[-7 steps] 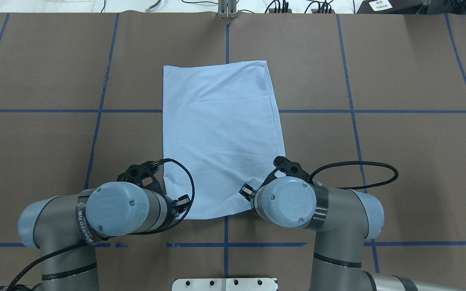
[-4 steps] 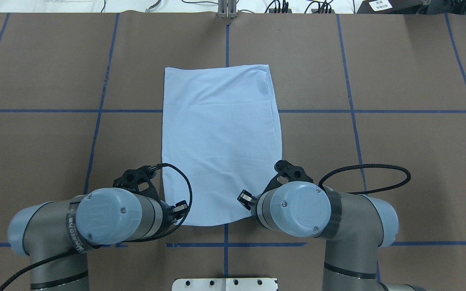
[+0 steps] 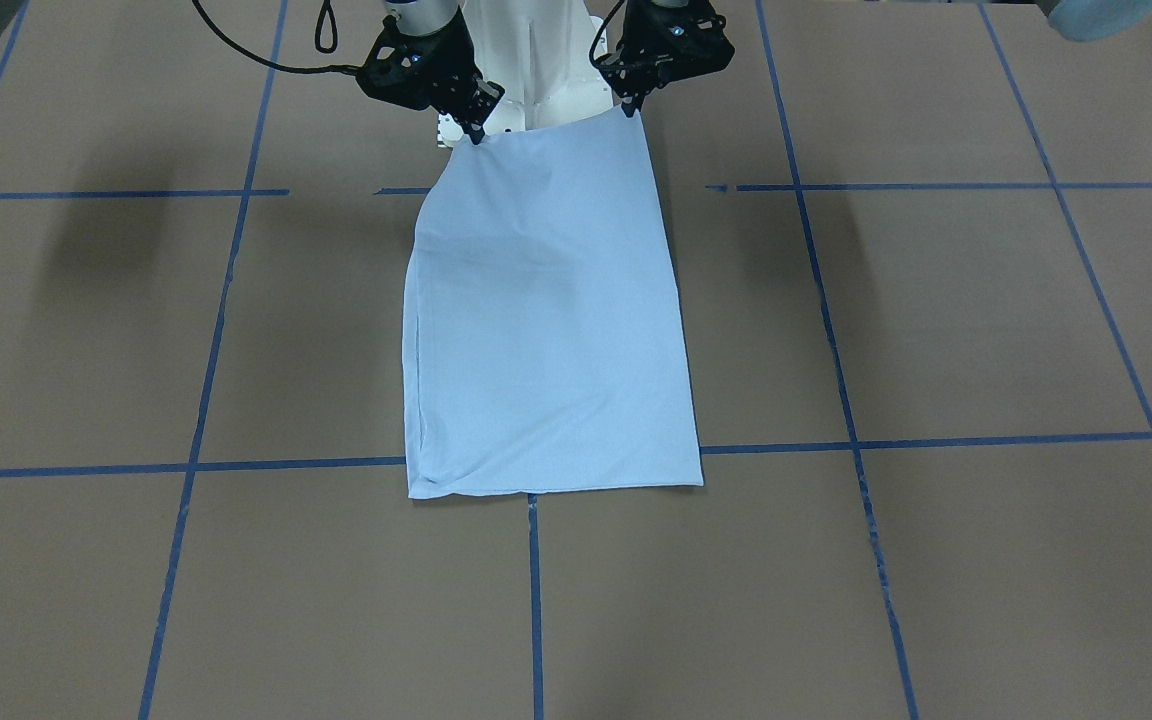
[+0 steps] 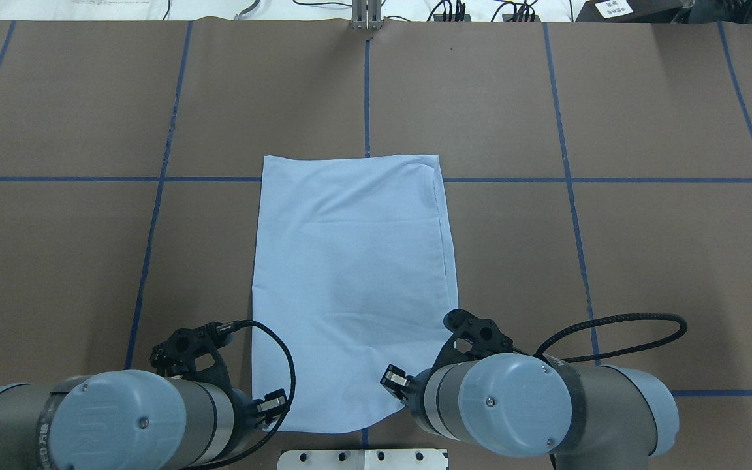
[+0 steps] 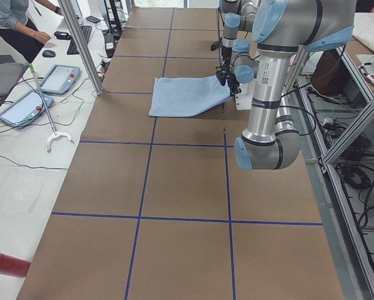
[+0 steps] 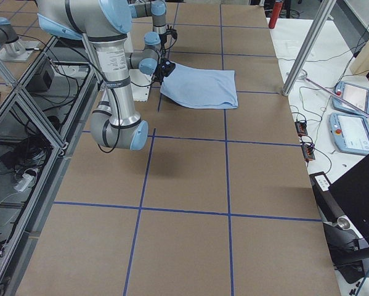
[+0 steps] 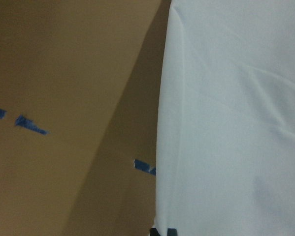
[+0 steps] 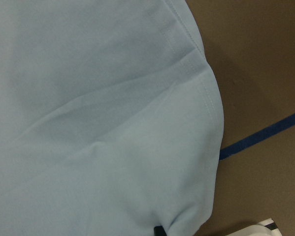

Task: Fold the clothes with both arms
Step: 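Grasp the shirt's near edge with both grippers and pull toward the robot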

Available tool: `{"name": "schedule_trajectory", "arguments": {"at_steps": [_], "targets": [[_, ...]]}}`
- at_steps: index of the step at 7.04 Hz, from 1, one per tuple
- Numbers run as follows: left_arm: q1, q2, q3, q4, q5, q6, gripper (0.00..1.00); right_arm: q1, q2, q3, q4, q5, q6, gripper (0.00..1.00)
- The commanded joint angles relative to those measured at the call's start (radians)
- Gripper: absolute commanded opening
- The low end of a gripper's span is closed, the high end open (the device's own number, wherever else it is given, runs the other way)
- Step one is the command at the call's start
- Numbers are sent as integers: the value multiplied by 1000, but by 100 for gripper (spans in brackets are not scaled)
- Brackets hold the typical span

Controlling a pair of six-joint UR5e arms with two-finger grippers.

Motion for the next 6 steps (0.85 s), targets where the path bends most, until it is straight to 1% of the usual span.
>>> {"name": "schedule_trajectory", "arguments": {"at_steps": [1, 3, 4, 5, 6], "targets": [[-7, -39, 30, 17, 0, 8, 0, 53, 8, -22, 13, -5, -13, 0], [-149, -54, 60, 17, -9, 107, 0, 168, 35, -49, 12, 2, -68, 0], [-223, -89, 111, 15, -12, 153, 0, 231, 91, -128, 12, 42, -89, 0], [-299, -154, 191, 8, -14, 175, 0, 288, 160, -231, 17, 74, -115, 0], [-373, -182, 262, -51, -15, 213, 0, 363, 200, -328, 93, 132, -144, 0]]}}
